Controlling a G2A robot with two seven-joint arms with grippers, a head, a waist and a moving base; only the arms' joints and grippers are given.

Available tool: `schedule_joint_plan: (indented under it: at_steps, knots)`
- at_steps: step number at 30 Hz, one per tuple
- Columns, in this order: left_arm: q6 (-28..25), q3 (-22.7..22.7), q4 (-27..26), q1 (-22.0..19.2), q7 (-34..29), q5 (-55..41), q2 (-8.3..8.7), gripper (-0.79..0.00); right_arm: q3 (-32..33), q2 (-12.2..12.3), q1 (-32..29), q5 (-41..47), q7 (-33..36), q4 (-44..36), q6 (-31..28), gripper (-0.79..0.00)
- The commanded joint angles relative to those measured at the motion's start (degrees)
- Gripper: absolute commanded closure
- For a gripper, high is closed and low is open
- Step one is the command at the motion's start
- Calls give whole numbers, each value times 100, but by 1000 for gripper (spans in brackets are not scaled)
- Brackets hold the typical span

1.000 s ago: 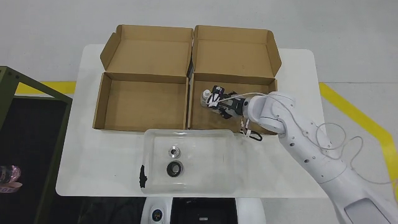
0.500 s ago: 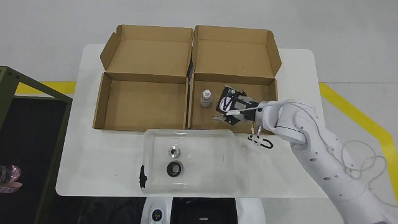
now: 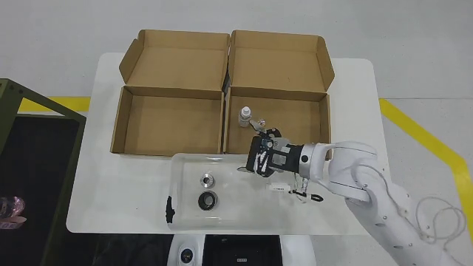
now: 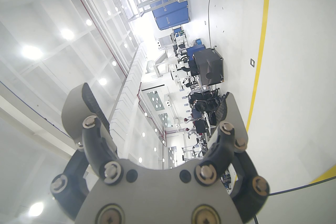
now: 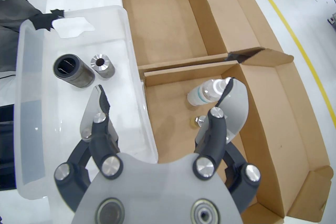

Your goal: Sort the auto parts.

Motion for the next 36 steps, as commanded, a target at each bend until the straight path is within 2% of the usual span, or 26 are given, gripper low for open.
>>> schedule_joint_plan:
  at_steps: [1, 3, 14, 21, 26, 29, 33, 36]
  knots:
    - [0, 0, 0, 0, 0, 0, 0, -785, -163, -23, 15, -91, -65, -62, 7, -711]
    - [0, 0, 0, 0, 0, 0, 0, -785, -350, -50, 31, -216, -106, -88, 10, -686]
    - [0, 0, 0, 0, 0, 0, 0, -785, -1254, -222, 245, -641, -93, 99, 24, -668]
    - [0, 0, 0, 0, 0, 0, 0, -785, -1495, -304, 393, -679, -117, 259, 6, -579]
    - [0, 0, 0, 0, 0, 0, 0, -785, -1636, -358, 456, -651, -170, 548, 6, -563]
    - [0, 0, 0, 0, 0, 0, 0, -785, -1712, -396, 515, -668, -214, 730, 32, -505]
    - [0, 0, 0, 0, 0, 0, 0, -785, -1811, -444, 582, -715, -212, 904, 73, -474]
    - [0, 0, 0, 0, 0, 0, 0, -785, -1879, -483, 643, -731, -215, 1044, 97, -422]
